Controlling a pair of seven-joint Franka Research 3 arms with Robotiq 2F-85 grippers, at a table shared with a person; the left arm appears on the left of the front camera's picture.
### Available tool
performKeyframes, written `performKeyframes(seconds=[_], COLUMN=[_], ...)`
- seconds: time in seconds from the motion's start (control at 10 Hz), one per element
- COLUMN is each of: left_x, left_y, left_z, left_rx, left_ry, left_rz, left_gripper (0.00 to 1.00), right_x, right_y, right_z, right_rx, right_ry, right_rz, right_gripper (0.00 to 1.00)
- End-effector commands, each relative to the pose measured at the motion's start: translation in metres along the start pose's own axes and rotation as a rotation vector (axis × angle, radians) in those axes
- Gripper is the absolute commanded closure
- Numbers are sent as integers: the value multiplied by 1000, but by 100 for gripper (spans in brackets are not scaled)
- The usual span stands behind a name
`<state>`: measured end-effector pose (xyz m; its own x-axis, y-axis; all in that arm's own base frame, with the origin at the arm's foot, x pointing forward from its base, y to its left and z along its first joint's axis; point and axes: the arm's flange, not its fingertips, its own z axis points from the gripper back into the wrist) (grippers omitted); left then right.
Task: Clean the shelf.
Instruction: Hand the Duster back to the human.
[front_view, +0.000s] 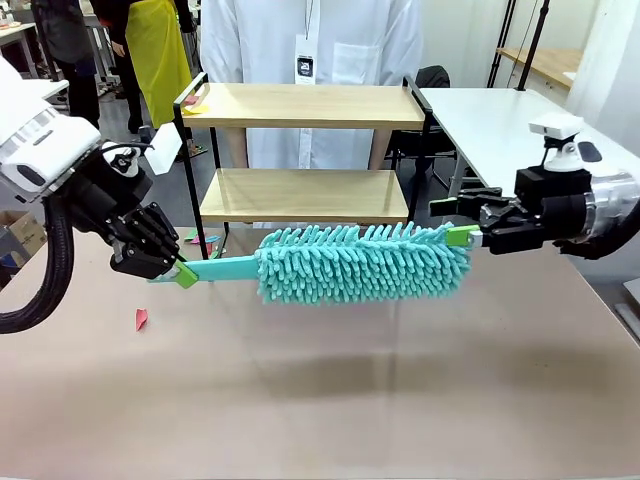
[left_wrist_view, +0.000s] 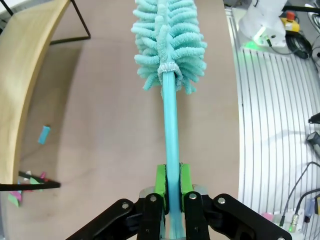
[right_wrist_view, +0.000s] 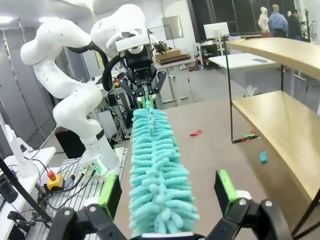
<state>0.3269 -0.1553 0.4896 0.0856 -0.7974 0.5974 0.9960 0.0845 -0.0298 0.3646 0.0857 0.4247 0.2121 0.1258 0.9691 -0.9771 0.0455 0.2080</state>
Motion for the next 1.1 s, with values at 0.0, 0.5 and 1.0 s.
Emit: performKeyframes(seconds=[0.0,0.5,1.0], left_x=[-1,-1,-1], left_y=[3,1,1], left_z=[-5,0,0], left_rx=[18,8,8], left_ry=[-40,-2,-2], left_rz=[-9,5,5], left_gripper=[87,87,87], right_x=[-38,-67,-72], right_y=[37,35,36], right_z=[-15,-40,-48], right_rx=[-8,7,51], right_ry=[-12,38,8], right_rz=[1,-36,-60], right_gripper=[0,0,59])
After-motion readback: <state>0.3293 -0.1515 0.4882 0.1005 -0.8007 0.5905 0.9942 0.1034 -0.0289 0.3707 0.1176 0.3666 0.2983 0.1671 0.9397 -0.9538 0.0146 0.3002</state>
